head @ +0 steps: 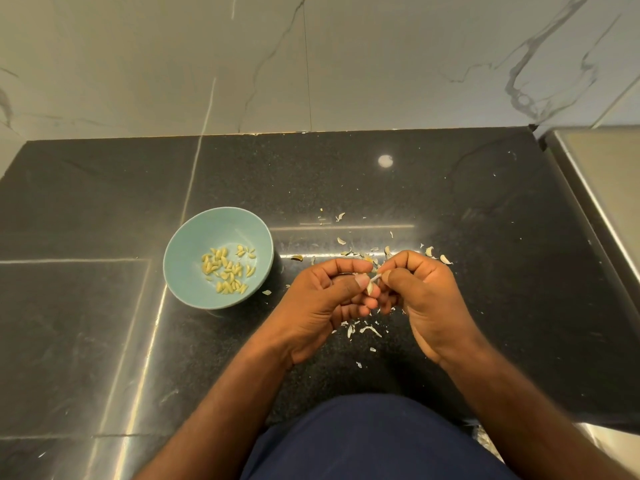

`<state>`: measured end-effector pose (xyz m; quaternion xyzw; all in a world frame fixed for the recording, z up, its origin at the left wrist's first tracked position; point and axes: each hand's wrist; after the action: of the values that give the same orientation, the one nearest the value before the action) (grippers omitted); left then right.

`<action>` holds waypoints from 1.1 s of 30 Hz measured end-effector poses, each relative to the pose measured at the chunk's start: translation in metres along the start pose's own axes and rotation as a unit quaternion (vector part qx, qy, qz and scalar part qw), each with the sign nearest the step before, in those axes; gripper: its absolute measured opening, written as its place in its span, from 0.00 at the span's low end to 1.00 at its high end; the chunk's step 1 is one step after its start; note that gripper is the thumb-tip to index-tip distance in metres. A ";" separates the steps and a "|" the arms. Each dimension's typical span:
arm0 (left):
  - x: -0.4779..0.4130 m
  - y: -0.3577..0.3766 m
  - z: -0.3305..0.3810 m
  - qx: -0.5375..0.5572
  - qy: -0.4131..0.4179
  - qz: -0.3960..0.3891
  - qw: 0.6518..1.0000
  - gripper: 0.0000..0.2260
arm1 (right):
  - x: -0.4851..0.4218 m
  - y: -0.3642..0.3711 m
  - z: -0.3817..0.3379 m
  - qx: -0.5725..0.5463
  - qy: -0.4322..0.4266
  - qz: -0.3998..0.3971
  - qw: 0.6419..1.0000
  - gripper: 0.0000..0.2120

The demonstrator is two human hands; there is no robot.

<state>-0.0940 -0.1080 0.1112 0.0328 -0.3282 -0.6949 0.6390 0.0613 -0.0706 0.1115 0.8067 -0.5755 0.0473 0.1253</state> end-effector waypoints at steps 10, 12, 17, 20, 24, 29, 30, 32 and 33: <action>0.002 0.002 0.001 -0.049 0.041 0.003 0.998 0.06 | 0.003 -0.003 -0.011 -0.069 0.011 0.005 0.998 0.04; 0.002 0.003 0.000 -0.026 0.042 -0.007 0.999 0.08 | 0.003 -0.004 -0.014 -0.105 0.014 -0.007 0.994 0.04; 0.004 0.011 -0.002 0.043 0.045 -0.014 0.998 0.09 | 0.003 -0.008 -0.014 -0.225 0.047 -0.027 0.973 0.03; 0.004 0.011 -0.003 0.094 0.036 -0.006 0.995 0.07 | 0.002 -0.010 -0.017 -0.280 0.046 -0.033 0.958 0.01; 0.003 0.010 -0.005 0.031 0.038 0.022 0.999 0.11 | 0.002 -0.017 -0.019 -0.204 0.026 -0.024 0.978 0.03; 0.002 0.011 -0.011 -0.159 0.121 0.040 0.979 0.17 | 0.003 -0.014 -0.016 -0.083 0.000 -0.044 0.996 0.06; 0.002 0.011 -0.010 -0.185 0.136 0.034 0.973 0.15 | 0.003 -0.013 -0.016 -0.074 0.000 -0.046 0.996 0.06; 0.003 0.010 -0.009 -0.223 0.154 0.032 0.962 0.12 | 0.003 -0.013 -0.016 -0.068 0.006 -0.047 0.997 0.06; 0.002 0.011 -0.008 -0.230 0.157 0.038 0.960 0.10 | 0.003 -0.013 -0.015 -0.064 0.009 -0.047 0.997 0.05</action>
<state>-0.0812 -0.1130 0.1109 -0.0192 -0.0560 -0.7129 0.6987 0.0753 -0.0652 0.1245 0.8227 -0.5377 0.0120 0.1842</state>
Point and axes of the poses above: each hand's wrist, its own x-axis away from the middle knuckle, its own y-axis out of the palm, z = x × y, and after that the axes turned 3 degrees about -z, right-handed
